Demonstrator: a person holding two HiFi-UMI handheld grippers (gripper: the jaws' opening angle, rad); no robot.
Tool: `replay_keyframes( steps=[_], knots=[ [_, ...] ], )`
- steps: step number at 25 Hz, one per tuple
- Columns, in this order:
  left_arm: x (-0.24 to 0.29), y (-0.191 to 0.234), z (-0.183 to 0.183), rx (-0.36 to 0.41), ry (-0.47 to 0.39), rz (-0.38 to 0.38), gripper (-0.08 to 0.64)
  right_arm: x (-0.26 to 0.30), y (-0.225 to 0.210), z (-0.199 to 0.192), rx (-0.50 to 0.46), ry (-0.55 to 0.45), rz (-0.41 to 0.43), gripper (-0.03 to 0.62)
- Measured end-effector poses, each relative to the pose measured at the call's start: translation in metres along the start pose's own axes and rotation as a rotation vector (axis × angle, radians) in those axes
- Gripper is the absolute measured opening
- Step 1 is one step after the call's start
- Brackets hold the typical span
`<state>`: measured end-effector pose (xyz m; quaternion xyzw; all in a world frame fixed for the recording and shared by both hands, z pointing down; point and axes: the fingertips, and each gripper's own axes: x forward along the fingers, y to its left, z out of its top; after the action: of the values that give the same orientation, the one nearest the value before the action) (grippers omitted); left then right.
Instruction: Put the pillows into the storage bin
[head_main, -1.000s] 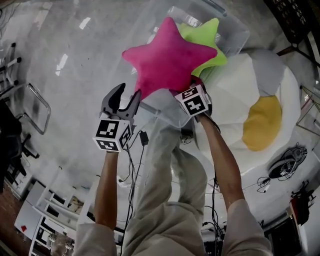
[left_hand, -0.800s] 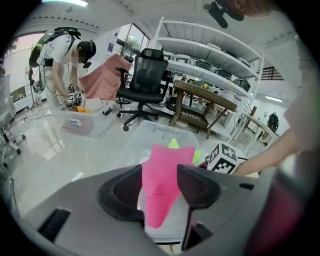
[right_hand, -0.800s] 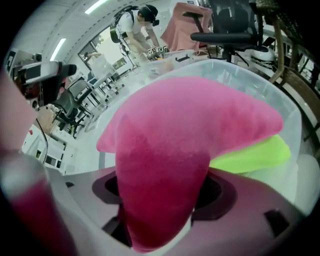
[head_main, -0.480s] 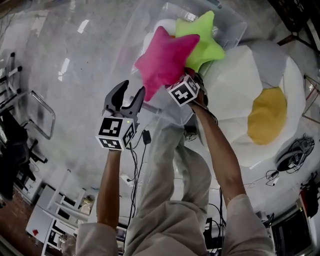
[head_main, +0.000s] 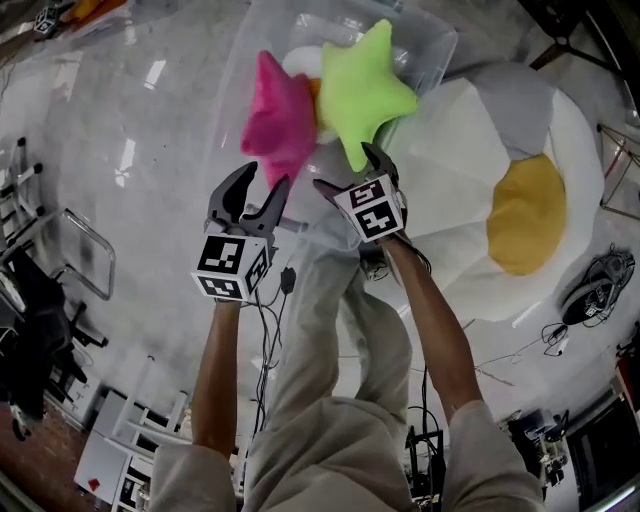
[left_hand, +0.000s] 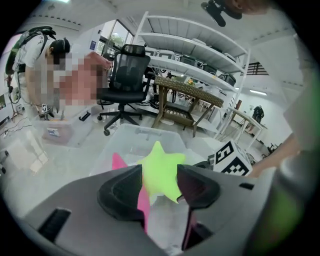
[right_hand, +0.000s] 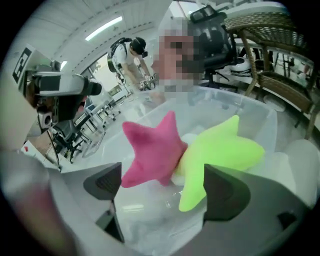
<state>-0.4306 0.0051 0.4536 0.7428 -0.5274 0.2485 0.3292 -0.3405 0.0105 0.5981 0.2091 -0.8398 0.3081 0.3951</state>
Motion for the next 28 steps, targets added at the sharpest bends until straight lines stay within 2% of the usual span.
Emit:
replay_keyframes(
  steps=[4, 12, 19, 23, 25, 28],
  knots=[
    [0.019, -0.029, 0.009, 0.04, 0.012, -0.046, 0.216, -0.027, -0.021, -0.011, 0.07, -0.068, -0.035, 0.503],
    [0.054, -0.112, 0.032, 0.164, 0.047, -0.194, 0.216, -0.113, -0.065, -0.029, 0.244, -0.23, -0.17, 0.427],
    [0.075, -0.192, 0.036, 0.272, 0.078, -0.312, 0.21, -0.197, -0.109, -0.073, 0.404, -0.354, -0.327, 0.313],
    [0.077, -0.241, 0.037, 0.321, 0.094, -0.381, 0.13, -0.255, -0.123, -0.109, 0.493, -0.417, -0.431, 0.231],
    [0.075, -0.263, 0.039, 0.347, 0.105, -0.411, 0.072, -0.286, -0.126, -0.128, 0.53, -0.438, -0.496, 0.156],
    [0.068, -0.296, 0.044, 0.395, 0.115, -0.458, 0.031, -0.334, -0.125, -0.158, 0.585, -0.46, -0.595, 0.073]
  ],
)
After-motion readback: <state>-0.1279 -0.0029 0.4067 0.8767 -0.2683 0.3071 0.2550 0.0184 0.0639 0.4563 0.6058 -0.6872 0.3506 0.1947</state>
